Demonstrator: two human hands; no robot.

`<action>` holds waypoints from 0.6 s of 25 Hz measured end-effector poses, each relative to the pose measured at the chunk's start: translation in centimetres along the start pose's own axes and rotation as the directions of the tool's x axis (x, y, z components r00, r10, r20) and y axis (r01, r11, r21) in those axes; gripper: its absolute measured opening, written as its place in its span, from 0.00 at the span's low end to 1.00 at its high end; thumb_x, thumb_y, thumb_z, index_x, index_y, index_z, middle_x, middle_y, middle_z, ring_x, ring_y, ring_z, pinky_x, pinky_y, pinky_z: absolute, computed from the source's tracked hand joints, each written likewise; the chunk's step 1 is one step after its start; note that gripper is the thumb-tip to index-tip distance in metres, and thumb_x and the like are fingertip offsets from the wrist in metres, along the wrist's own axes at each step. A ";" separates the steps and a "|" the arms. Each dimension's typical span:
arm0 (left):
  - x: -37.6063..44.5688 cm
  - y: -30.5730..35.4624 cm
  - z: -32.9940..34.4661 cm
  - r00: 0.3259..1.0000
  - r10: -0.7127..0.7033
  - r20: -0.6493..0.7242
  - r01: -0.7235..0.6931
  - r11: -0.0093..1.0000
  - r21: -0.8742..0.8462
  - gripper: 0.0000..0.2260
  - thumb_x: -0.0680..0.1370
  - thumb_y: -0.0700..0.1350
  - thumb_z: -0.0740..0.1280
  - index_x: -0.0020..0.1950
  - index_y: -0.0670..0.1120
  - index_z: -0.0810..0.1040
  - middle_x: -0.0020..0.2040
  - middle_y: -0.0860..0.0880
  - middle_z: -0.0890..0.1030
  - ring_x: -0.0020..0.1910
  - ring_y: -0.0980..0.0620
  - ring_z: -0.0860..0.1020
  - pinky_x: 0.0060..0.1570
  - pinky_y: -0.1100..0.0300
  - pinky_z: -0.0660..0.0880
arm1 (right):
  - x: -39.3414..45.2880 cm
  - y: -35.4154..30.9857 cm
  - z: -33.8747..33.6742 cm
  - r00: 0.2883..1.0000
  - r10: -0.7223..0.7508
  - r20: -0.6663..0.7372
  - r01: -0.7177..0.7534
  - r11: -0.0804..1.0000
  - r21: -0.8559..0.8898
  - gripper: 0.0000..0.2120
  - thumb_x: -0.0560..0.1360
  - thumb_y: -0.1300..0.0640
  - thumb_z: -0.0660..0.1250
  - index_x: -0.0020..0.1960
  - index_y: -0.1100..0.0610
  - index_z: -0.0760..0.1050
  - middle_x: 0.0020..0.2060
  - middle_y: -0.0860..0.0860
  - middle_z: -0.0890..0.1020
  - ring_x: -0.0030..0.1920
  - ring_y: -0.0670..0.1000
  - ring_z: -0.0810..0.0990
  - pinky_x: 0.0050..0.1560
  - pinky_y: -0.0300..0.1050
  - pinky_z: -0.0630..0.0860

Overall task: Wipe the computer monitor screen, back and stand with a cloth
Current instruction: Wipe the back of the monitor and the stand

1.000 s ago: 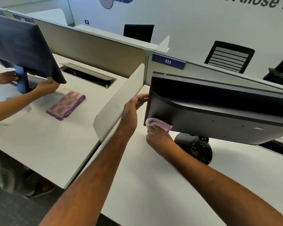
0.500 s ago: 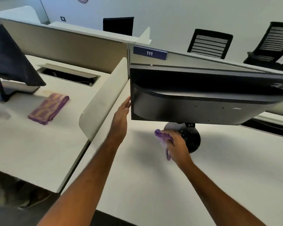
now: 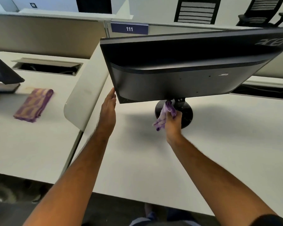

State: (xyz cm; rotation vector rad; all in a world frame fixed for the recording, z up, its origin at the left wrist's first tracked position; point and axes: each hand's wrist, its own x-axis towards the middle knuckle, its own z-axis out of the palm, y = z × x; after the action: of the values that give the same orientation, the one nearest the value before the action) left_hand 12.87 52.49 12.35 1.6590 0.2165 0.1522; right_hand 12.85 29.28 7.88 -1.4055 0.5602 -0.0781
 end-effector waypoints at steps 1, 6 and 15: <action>0.0 0.1 0.1 1.000 -0.004 -0.007 0.004 1.000 -0.002 0.26 0.83 0.52 0.51 0.82 0.56 0.67 0.79 0.60 0.70 0.78 0.61 0.66 0.80 0.53 0.62 | 0.4 -0.1 1.0 1.000 -0.012 -0.027 0.012 1.000 -0.003 0.10 0.83 0.55 0.65 0.62 0.57 0.70 0.56 0.58 0.84 0.54 0.57 0.85 0.56 0.53 0.83; 0.3 0.2 0.2 0.998 -0.031 -0.061 0.028 0.999 -0.046 0.25 0.83 0.50 0.51 0.79 0.54 0.71 0.72 0.62 0.75 0.76 0.61 0.69 0.79 0.56 0.63 | 1.1 -0.6 4.8 0.984 -0.116 -0.136 0.101 0.989 -0.112 0.18 0.80 0.65 0.66 0.69 0.61 0.69 0.63 0.54 0.75 0.61 0.53 0.75 0.57 0.27 0.65; 0.6 0.0 0.8 0.995 -0.022 -0.093 0.015 0.997 -0.076 0.25 0.82 0.52 0.51 0.79 0.54 0.71 0.74 0.60 0.75 0.75 0.61 0.70 0.78 0.58 0.64 | 0.5 2.6 11.0 0.990 -0.139 -0.002 0.139 0.987 -0.077 0.19 0.75 0.74 0.61 0.64 0.63 0.72 0.59 0.61 0.73 0.50 0.47 0.79 0.56 0.31 0.76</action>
State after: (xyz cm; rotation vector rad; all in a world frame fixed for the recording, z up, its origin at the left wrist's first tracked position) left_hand 13.60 51.83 12.24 1.5761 0.2938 0.2220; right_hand 17.14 39.54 5.89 -1.5188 0.4752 -0.1755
